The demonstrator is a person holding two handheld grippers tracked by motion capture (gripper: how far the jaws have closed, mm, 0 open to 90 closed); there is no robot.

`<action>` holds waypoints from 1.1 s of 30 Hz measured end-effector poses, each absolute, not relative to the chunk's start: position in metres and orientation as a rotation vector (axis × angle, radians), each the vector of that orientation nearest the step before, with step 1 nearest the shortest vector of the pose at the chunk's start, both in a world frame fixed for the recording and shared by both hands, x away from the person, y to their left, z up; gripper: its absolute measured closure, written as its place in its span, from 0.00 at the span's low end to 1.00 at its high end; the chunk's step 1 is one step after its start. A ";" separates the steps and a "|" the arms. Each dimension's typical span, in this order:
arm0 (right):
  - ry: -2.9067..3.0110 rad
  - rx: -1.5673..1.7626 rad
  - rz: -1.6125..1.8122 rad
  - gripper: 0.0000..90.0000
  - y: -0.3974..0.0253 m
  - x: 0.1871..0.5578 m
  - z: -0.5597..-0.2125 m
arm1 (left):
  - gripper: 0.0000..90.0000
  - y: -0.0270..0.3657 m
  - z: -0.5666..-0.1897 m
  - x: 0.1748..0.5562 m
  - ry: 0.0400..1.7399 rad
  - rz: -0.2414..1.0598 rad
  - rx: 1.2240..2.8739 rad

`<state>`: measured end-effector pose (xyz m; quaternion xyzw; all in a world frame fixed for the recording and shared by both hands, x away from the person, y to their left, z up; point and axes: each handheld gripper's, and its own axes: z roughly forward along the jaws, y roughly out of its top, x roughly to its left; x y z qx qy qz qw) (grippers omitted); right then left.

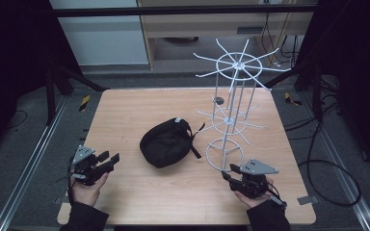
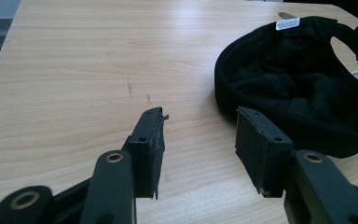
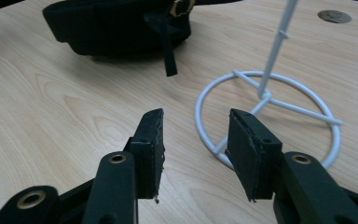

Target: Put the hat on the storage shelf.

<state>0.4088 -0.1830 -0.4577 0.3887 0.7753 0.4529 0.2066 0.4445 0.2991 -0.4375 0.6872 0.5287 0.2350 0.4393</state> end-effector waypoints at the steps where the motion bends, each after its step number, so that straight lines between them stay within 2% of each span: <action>1: 2.165 1.078 1.265 0.63 -0.180 0.408 -0.456 | 0.57 0.298 -0.436 0.446 1.310 0.586 1.709; 20: 2.226 0.954 1.335 0.66 -0.120 0.424 -0.447 | 0.56 0.266 -0.426 0.480 1.282 0.582 1.734; 33: 2.183 1.007 1.371 0.60 -0.091 0.440 -0.445 | 0.54 0.236 -0.447 0.513 1.304 0.577 1.830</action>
